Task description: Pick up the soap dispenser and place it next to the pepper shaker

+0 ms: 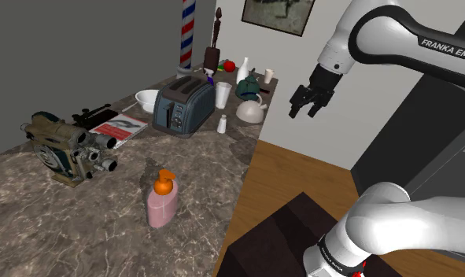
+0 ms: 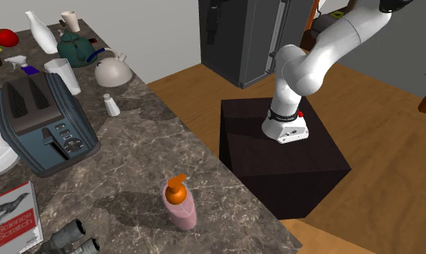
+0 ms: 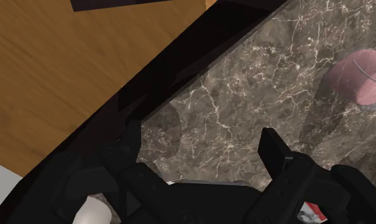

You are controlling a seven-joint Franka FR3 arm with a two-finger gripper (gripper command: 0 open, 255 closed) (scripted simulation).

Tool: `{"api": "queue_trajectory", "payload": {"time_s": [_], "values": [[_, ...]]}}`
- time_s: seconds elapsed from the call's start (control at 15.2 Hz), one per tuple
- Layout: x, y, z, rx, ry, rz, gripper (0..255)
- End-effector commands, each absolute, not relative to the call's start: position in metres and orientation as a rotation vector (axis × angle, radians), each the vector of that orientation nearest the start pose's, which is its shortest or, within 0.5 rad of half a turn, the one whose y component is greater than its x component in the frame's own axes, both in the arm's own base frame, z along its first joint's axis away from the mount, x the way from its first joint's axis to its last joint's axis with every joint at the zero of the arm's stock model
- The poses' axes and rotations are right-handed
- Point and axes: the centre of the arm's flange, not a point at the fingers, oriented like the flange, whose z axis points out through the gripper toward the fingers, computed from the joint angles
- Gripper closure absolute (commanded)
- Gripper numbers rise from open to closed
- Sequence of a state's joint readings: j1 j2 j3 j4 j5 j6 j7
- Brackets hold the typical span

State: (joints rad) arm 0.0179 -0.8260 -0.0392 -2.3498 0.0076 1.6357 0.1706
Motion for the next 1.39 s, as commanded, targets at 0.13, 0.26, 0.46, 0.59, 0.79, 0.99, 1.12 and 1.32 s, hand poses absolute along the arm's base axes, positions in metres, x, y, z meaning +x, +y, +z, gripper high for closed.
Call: {"api": "queue_trajectory", "payload": {"time_s": [0.13, 0.26, 0.46, 0.59, 0.79, 0.99, 1.12, 1.32], "values": [[0.304, 0.014, 0.600, -3.078, 0.313, -0.160, 0], [0.307, 0.038, 0.588, -3.076, 0.346, -0.152, 0], [0.311, 0.073, 0.570, -3.073, 0.396, -0.141, 0], [0.314, 0.097, 0.558, -3.070, 0.429, -0.133, 0], [0.320, 0.132, 0.540, -3.065, 0.479, -0.121, 0], [0.326, 0.167, 0.522, -3.060, 0.528, -0.110, 0], [0.331, 0.191, 0.510, -3.055, 0.562, -0.102, 0], [0.340, 0.225, 0.492, -3.049, 0.611, -0.090, 0]]}}
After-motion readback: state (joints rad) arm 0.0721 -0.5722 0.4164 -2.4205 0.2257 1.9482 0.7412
